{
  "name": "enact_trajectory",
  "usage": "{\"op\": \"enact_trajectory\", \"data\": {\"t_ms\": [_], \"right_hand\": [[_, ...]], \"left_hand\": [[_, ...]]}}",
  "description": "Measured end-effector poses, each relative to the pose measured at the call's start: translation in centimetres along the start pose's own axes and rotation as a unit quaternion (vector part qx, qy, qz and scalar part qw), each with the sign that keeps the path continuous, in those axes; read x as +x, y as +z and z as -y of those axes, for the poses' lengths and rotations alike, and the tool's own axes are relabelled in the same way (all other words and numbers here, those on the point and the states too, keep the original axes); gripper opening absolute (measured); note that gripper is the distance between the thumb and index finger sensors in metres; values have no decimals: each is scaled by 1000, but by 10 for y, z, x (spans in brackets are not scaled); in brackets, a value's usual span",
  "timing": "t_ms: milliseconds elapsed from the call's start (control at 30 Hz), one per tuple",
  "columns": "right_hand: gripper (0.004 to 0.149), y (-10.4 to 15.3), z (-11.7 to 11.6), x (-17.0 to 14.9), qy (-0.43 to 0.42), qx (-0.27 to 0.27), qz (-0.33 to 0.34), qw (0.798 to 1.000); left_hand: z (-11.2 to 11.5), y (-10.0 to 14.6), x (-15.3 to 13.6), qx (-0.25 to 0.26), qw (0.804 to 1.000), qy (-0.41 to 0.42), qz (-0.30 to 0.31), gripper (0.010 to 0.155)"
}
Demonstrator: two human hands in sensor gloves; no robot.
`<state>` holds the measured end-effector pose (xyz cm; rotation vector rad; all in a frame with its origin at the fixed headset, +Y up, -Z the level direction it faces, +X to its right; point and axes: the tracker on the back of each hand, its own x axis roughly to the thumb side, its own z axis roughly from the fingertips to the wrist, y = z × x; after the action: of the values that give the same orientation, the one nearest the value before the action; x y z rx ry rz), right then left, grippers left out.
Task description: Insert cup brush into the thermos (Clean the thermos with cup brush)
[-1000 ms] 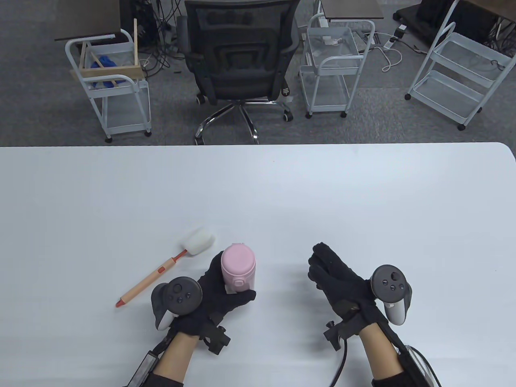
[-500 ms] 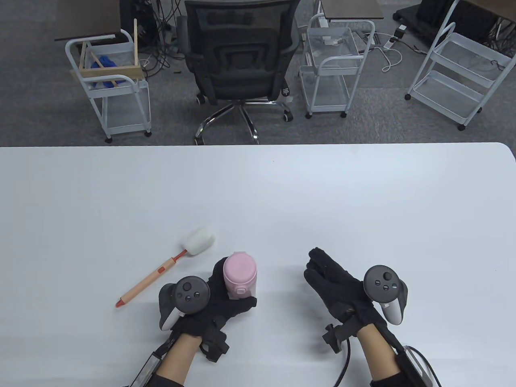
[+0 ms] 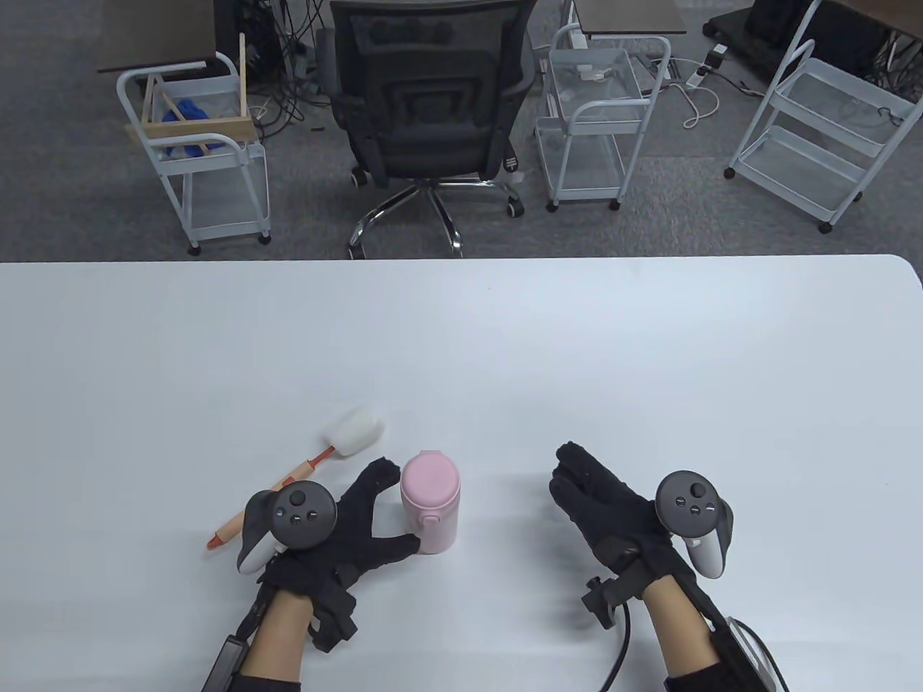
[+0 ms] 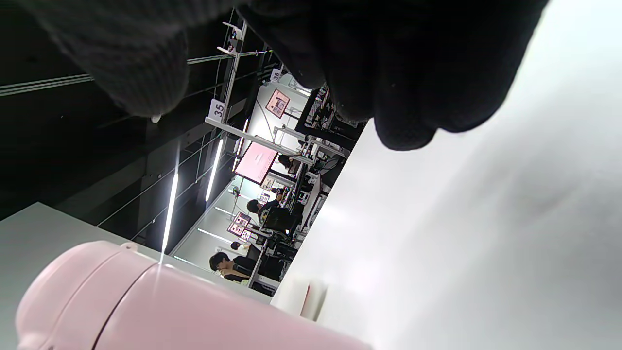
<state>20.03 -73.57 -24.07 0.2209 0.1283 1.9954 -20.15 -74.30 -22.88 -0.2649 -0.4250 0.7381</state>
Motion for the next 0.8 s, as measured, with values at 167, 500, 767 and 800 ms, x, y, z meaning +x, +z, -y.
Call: {"op": "enact_trajectory", "data": {"t_ms": [167, 500, 767, 800], "right_hand": [[84, 0, 8, -3, 33, -21, -3, 999], [82, -3, 21, -9, 141, -35, 8, 989], [79, -5, 15, -8, 298, -37, 23, 954], [78, -5, 13, -7, 324, -41, 28, 945]], "left_hand": [[-24, 12, -7, 26, 998, -50, -13, 89], [-44, 34, -6, 200, 942, -267, -37, 79], [-36, 26, -13, 146, 916, -361, -94, 78], [-35, 25, -14, 142, 916, -363, -95, 78]]}}
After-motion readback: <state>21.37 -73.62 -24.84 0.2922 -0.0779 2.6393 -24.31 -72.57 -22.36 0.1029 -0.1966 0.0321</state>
